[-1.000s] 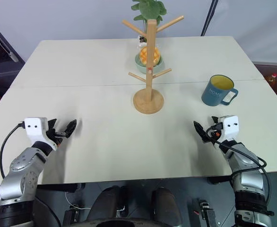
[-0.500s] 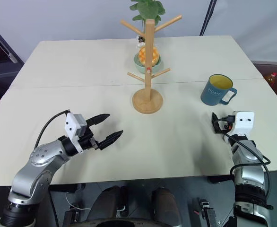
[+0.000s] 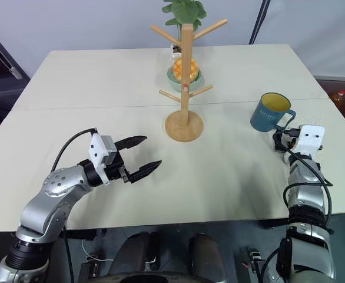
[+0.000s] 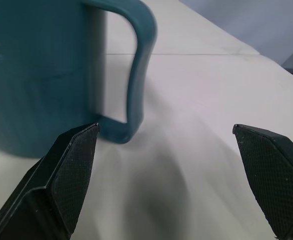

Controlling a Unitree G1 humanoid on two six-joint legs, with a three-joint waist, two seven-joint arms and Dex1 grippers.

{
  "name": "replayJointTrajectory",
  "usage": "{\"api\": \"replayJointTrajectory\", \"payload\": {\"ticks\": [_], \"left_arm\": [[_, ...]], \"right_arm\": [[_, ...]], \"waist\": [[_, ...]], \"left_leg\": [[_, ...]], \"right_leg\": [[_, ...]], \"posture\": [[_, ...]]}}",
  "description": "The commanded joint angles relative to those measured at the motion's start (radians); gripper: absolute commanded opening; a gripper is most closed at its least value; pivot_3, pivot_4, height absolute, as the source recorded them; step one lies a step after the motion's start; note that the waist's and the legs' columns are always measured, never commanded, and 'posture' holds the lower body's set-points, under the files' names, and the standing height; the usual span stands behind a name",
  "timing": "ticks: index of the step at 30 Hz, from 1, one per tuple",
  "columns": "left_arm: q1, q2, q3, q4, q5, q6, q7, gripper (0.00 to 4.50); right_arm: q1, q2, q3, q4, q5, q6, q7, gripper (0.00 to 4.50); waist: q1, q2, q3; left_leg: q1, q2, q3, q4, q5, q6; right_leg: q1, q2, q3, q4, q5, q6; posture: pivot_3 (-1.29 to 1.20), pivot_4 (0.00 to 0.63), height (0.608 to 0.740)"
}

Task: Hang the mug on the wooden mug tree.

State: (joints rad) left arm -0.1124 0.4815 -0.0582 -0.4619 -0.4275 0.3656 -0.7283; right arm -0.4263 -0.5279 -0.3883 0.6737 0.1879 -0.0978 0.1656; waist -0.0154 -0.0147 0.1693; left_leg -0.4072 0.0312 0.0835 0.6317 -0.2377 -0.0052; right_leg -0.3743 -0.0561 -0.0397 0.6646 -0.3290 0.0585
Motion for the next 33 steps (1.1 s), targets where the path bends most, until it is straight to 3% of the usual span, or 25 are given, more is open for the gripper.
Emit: {"api": "replayJointTrajectory", "payload": {"ticks": [1, 13, 16, 22, 23, 29, 33], "left_arm": [[-0.007, 0.006, 0.014, -0.029, -0.013, -0.014, -0.006, 4.50], [-0.015, -0.001, 0.001, -0.035, -0.016, -0.008, -0.014, 4.50], [-0.019, -0.002, 0.001, -0.036, -0.014, -0.005, -0.010, 4.50], [-0.020, 0.001, 0.007, -0.046, -0.015, 0.001, 0.001, 4.50], [-0.020, 0.001, 0.007, -0.046, -0.014, 0.002, 0.002, 4.50], [-0.013, 0.006, 0.015, -0.050, -0.017, 0.003, 0.008, 4.50], [-0.004, 0.021, 0.047, -0.038, -0.015, -0.003, 0.013, 4.50]], "right_arm": [[-0.036, -0.027, -0.009, 0.035, -0.007, -0.046, -0.002, 4.45], [-0.154, -0.050, 0.019, 0.217, -0.021, -0.112, 0.053, 4.45], [-0.180, -0.054, 0.026, 0.256, -0.023, -0.118, 0.065, 3.55], [-0.190, -0.047, 0.028, 0.266, -0.010, -0.127, 0.116, 0.26], [-0.188, -0.044, 0.026, 0.261, -0.006, -0.128, 0.126, 0.05], [-0.144, -0.042, 0.040, 0.160, -0.002, -0.127, 0.167, 0.05], [-0.032, -0.087, 0.144, -0.104, -0.097, -0.140, 0.229, 0.05]], "waist": [[0.000, 0.000, 0.000], [-0.002, 0.000, 0.000], [-0.001, 0.000, 0.000], [-0.001, 0.000, 0.000], [-0.001, 0.000, 0.000], [0.000, 0.000, 0.000], [-0.002, 0.001, 0.000]], "left_leg": [[0.000, 0.000, 0.000, 0.000, 0.000, 0.000], [0.000, 0.000, 0.000, 0.000, 0.000, 0.000], [0.000, 0.000, 0.000, 0.000, 0.000, 0.000], [0.000, 0.000, 0.000, 0.000, 0.001, -0.001], [0.000, 0.000, 0.000, 0.000, 0.000, -0.001], [0.000, 0.000, 0.000, 0.000, 0.000, -0.001], [0.000, 0.000, 0.000, 0.000, 0.000, -0.001]], "right_leg": [[0.000, 0.000, 0.000, 0.000, 0.000, 0.000], [0.000, 0.000, 0.000, 0.000, 0.000, 0.000], [0.000, 0.000, 0.000, 0.000, 0.000, 0.000], [0.000, 0.000, 0.000, 0.000, 0.000, 0.000], [0.000, 0.000, 0.000, 0.000, 0.000, 0.000], [0.000, 0.000, 0.000, 0.000, 0.000, 0.000], [0.000, 0.000, 0.000, 0.000, 0.000, 0.000]], "posture": [[0.00, 0.150, 0.740], [0.00, 0.150, 0.740], [0.00, 0.150, 0.740], [0.00, 0.150, 0.740], [0.00, 0.150, 0.740], [0.00, 0.150, 0.740], [0.00, 0.150, 0.740]]}}
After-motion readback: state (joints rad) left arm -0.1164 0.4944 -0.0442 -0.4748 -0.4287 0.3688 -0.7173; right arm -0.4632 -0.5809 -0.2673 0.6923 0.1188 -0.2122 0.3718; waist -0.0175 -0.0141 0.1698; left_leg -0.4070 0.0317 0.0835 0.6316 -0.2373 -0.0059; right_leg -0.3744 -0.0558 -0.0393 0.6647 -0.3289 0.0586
